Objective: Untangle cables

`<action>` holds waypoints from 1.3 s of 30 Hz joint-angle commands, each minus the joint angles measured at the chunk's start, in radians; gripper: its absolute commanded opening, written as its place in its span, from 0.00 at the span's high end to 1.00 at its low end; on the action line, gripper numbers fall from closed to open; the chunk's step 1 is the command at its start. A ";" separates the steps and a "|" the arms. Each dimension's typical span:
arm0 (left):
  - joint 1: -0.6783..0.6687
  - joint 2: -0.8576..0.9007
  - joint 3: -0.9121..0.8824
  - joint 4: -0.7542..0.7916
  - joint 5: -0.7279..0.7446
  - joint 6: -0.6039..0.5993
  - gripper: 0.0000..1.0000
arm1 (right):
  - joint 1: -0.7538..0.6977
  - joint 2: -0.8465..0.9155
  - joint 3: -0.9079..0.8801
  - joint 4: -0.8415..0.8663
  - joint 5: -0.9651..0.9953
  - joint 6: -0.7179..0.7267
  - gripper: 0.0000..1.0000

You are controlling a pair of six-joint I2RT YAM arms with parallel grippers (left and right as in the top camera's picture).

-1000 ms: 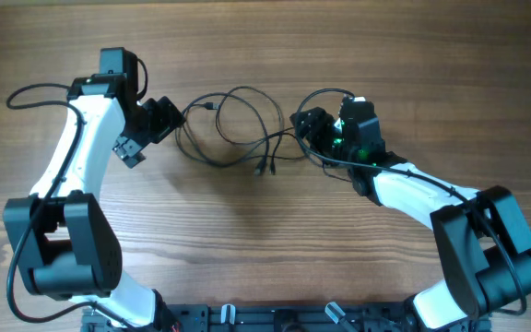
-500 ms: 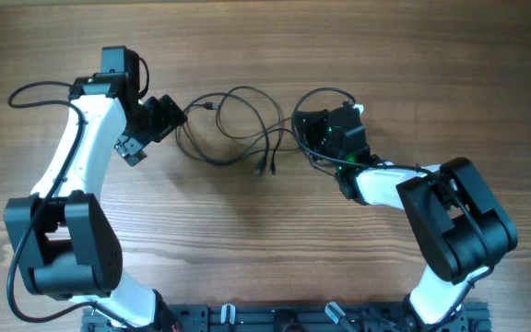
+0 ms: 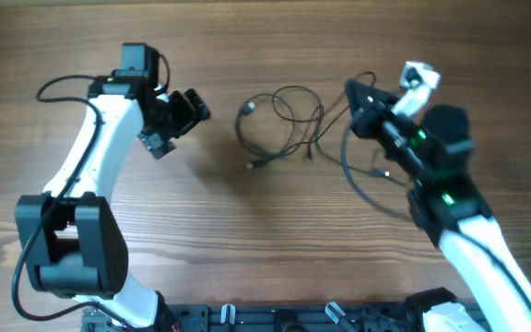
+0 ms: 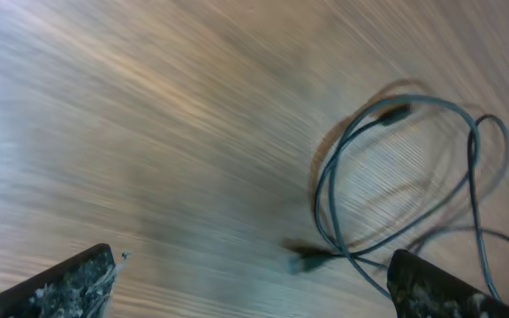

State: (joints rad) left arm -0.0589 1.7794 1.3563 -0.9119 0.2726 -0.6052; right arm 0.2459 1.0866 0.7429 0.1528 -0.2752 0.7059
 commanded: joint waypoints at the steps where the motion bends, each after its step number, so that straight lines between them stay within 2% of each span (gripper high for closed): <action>1: -0.078 -0.018 -0.002 0.049 0.039 -0.006 0.00 | -0.002 -0.144 -0.001 -0.053 0.007 -0.129 0.96; 4: -0.160 -0.018 -0.002 0.095 0.038 -0.006 0.00 | -0.002 -0.253 -0.001 -0.041 -0.040 -0.292 0.96; 5: -0.185 -0.018 -0.002 0.102 0.037 -0.006 0.00 | -0.003 -0.290 -0.001 -0.024 0.050 -0.300 0.96; 7: -0.222 -0.018 -0.002 0.113 0.038 -0.006 0.00 | -0.003 -0.330 -0.001 -0.027 0.260 -0.189 0.96; 8: -0.234 -0.018 -0.002 0.122 0.038 -0.006 0.00 | -0.003 -0.344 -0.001 -0.022 0.290 -0.161 0.96; 10: -0.242 -0.018 -0.002 0.152 0.042 0.001 0.00 | -0.003 -0.357 -0.001 -0.012 0.216 -0.211 0.96; 11: -0.242 -0.018 -0.002 0.203 0.107 0.060 0.00 | -0.003 -0.359 -0.001 -0.017 0.099 -0.309 0.96; 12: -0.242 -0.018 -0.002 0.279 0.256 0.157 0.00 | -0.003 -0.357 -0.001 -0.047 0.016 -0.349 0.96; 14: -0.243 -0.018 -0.002 0.402 0.470 0.245 0.00 | -0.003 -0.357 -0.001 -0.154 -0.057 -0.402 0.96; 15: -0.246 -0.018 -0.002 0.460 0.508 0.246 0.00 | -0.003 -0.357 -0.001 -0.208 -0.065 -0.418 0.96; 18: -0.291 -0.009 -0.002 0.528 0.524 0.168 0.00 | -0.003 -0.357 -0.001 -0.275 -0.136 -0.452 0.96; 23: -0.452 0.087 -0.002 0.663 0.523 -0.042 0.00 | -0.003 -0.357 -0.001 -0.278 -0.178 -0.451 0.96; 27: -0.528 0.202 -0.002 0.649 0.519 -0.214 0.00 | -0.003 -0.357 -0.001 -0.293 -0.198 -0.444 0.96; 28: -0.533 0.227 -0.002 0.639 0.518 -0.245 0.03 | -0.003 -0.357 -0.001 -0.301 -0.198 -0.444 0.96; 29: -0.535 0.249 -0.002 0.640 0.519 -0.274 0.13 | -0.003 -0.357 -0.001 -0.312 -0.198 -0.444 0.96; 30: -0.535 0.272 -0.002 0.653 0.519 -0.309 0.36 | -0.003 -0.357 -0.001 -0.325 -0.198 -0.444 0.95; 31: -0.535 0.288 -0.002 0.675 0.520 -0.331 0.43 | -0.003 -0.357 -0.001 -0.340 -0.198 -0.444 0.96; 34: -0.554 0.301 -0.002 0.782 0.515 -0.378 0.45 | -0.003 -0.357 -0.001 -0.392 -0.198 -0.433 0.96; 37: -0.582 0.303 -0.002 0.812 0.442 -0.452 0.35 | -0.003 -0.357 -0.001 -0.441 -0.198 -0.407 0.95; 39: -0.613 0.308 -0.002 0.813 0.409 -0.451 0.45 | -0.003 -0.357 -0.001 -0.473 -0.198 -0.407 0.96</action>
State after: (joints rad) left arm -0.6350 2.0705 1.3479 -0.1032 0.7387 -1.0145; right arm 0.2451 0.7357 0.7403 -0.3000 -0.4541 0.2893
